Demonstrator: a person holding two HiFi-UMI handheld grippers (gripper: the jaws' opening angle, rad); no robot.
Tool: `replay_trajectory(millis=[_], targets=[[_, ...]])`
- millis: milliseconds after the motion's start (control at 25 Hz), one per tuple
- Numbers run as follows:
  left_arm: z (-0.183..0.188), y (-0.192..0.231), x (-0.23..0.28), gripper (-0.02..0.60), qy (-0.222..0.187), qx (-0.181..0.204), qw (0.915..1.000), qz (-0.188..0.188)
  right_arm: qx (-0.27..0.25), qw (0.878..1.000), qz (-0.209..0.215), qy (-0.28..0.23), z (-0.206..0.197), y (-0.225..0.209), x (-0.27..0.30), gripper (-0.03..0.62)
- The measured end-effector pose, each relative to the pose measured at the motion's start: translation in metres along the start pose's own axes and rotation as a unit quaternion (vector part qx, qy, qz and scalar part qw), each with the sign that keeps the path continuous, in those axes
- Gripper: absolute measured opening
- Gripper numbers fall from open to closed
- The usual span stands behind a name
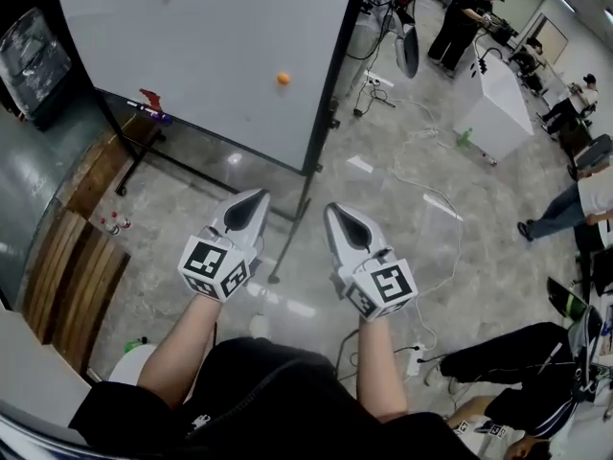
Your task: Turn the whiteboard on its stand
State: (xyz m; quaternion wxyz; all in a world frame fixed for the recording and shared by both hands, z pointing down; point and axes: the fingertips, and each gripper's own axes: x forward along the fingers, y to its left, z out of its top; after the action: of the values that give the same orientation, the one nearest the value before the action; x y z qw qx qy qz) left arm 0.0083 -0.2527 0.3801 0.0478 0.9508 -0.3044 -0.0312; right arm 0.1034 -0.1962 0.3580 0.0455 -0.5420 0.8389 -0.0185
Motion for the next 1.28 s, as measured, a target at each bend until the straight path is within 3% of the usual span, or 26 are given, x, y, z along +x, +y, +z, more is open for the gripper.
replay_trajectory(millis=[280, 640, 1280], targets=[[0.011, 0.027, 0.009, 0.003, -0.008, 0.008, 0.9997, -0.023, -0.002, 1.000, -0.010, -0.005, 0.003, 0.001, 0.031, 0.009], [0.011, 0.032, 0.022, 0.003, -0.007, 0.011, 0.9997, -0.019, -0.001, 1.000, 0.007, -0.014, 0.003, -0.014, 0.049, 0.009], [0.005, 0.026, 0.084, 0.003, -0.013, 0.012, 0.9995, 0.028, -0.044, 0.998, 0.046, 0.002, 0.004, -0.112, 0.098, 0.011]])
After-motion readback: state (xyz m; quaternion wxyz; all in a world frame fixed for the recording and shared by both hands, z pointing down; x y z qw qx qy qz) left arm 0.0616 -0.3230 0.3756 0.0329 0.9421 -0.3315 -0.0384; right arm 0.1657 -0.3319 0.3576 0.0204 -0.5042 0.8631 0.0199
